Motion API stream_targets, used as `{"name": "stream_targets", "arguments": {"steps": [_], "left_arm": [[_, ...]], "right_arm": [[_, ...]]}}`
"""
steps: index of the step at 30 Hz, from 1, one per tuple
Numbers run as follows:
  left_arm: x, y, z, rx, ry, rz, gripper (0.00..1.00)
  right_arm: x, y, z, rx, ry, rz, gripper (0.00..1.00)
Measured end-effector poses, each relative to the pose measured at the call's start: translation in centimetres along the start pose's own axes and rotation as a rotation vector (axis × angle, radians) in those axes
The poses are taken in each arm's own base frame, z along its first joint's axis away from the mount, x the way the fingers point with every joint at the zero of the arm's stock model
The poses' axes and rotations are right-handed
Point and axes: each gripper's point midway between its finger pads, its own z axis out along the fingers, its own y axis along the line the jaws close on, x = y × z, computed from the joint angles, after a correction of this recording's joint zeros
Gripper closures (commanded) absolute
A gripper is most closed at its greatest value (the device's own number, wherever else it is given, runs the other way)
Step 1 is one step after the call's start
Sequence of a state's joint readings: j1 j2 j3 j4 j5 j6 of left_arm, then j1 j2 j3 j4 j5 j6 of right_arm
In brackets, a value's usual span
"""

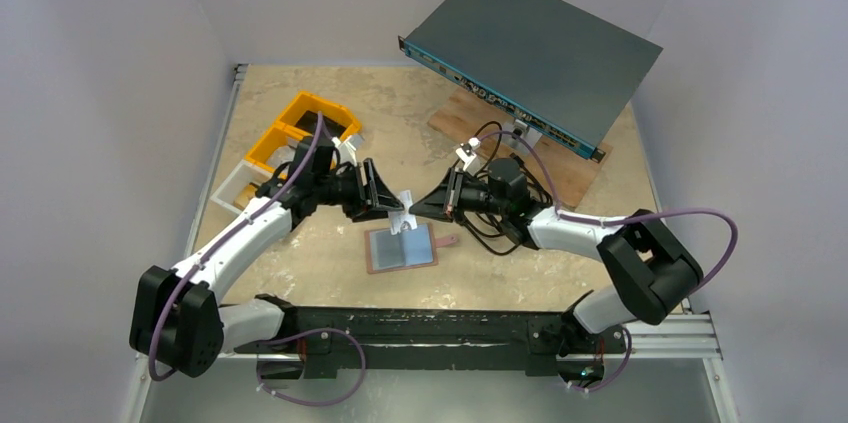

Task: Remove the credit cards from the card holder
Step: Place the credit card in the storage box.

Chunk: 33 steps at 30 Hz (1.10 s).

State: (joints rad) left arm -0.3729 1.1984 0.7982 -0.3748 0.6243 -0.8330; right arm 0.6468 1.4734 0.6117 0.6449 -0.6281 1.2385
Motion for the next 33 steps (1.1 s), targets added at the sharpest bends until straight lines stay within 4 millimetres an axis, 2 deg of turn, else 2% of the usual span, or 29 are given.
{"name": "stream_targets", "arguments": {"steps": [2, 6, 8, 13, 16, 19, 21, 23, 26, 29, 33], "left_arm": [[0.1, -0.5, 0.1, 0.031, 0.006, -0.007, 0.64], [-0.1, -1.1, 0.1, 0.071, 0.004, -0.012, 1.0], [-0.2, -1.3, 0.1, 0.088, 0.006, -0.02, 1.0], [-0.3, -1.7, 0.0, 0.109, 0.004, -0.015, 1.0], [-0.3, -1.0, 0.0, 0.067, -0.007, -0.033, 1.0], [-0.6, 0.3, -0.4, -0.027, -0.035, -0.06, 1.0], [-1.7, 0.9, -1.2, -0.094, -0.077, -0.077, 1.0], [-3.6, 1.5, -2.4, -0.167, -0.147, -0.095, 1.0], [-7.4, 2.8, -4.8, -0.294, -0.275, -0.131, 1.0], [-11.0, 4.9, -6.8, -0.427, -0.385, -0.182, 1.0], [-14.5, 8.4, -8.6, -0.588, -0.466, -0.244, 1.0]], "right_arm": [[0.0, 0.2, 0.0, -0.01, 0.001, 0.005, 1.0], [0.0, 0.3, 0.0, -0.016, 0.006, 0.01, 1.0], [0.0, 0.0, 0.0, -0.004, 0.004, 0.014, 0.99], [-0.2, -1.1, 0.0, 0.059, -0.007, 0.011, 0.55], [-0.7, -1.5, -0.4, 0.122, -0.036, -0.021, 0.29], [-1.6, -0.8, -1.3, 0.168, -0.087, -0.083, 0.15], [-2.1, -0.1, -1.8, 0.186, -0.113, -0.125, 0.1], [-2.4, 0.0, -2.3, 0.206, -0.131, -0.151, 0.08], [-2.2, -0.8, -3.0, 0.258, -0.134, -0.172, 0.07], [-2.0, -1.6, -3.5, 0.301, -0.13, -0.184, 0.07], [-1.9, -1.8, -4.1, 0.325, -0.134, -0.2, 0.06]]}}
